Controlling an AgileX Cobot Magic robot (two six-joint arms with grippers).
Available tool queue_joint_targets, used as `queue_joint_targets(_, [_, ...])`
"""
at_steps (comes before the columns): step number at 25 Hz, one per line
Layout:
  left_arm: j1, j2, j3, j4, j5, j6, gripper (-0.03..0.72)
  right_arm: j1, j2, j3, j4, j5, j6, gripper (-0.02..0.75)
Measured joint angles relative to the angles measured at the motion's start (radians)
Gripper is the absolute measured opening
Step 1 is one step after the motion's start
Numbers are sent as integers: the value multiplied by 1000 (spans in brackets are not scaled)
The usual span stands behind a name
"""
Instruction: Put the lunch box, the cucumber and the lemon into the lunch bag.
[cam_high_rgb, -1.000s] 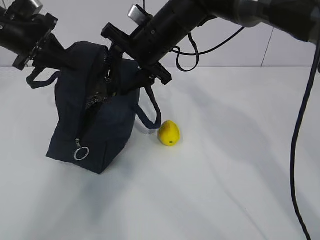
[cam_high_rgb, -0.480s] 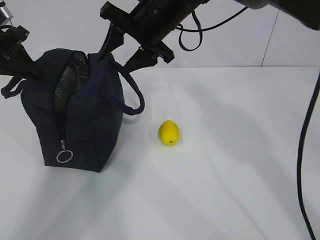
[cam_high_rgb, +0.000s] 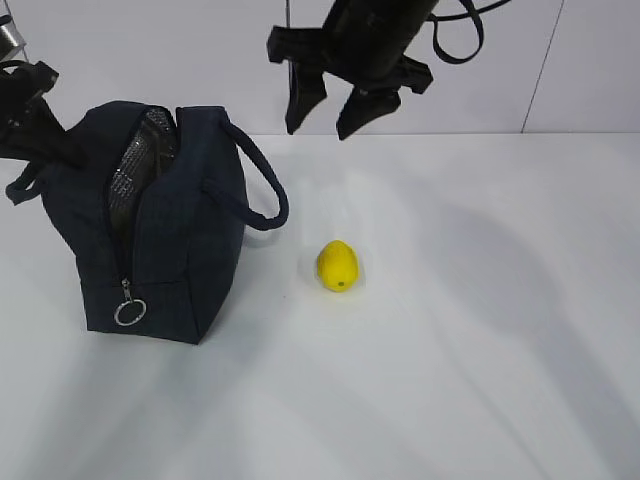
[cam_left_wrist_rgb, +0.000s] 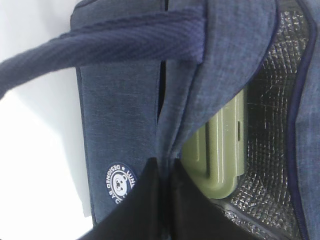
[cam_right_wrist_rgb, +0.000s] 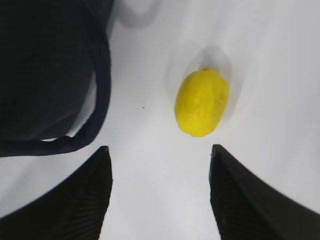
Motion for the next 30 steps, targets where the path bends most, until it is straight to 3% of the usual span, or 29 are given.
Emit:
queue_joint_targets(6, [2,0,0,2,0,0,-8,0,-9,135,-55,2,2,477])
queue_joint_targets(12, [2,0,0,4,0,0,-8,0,44,152,-140,2,79,477])
queue_joint_targets(30, [2,0,0,32,0,0,-8,2,173,152,-106,-12,176,536])
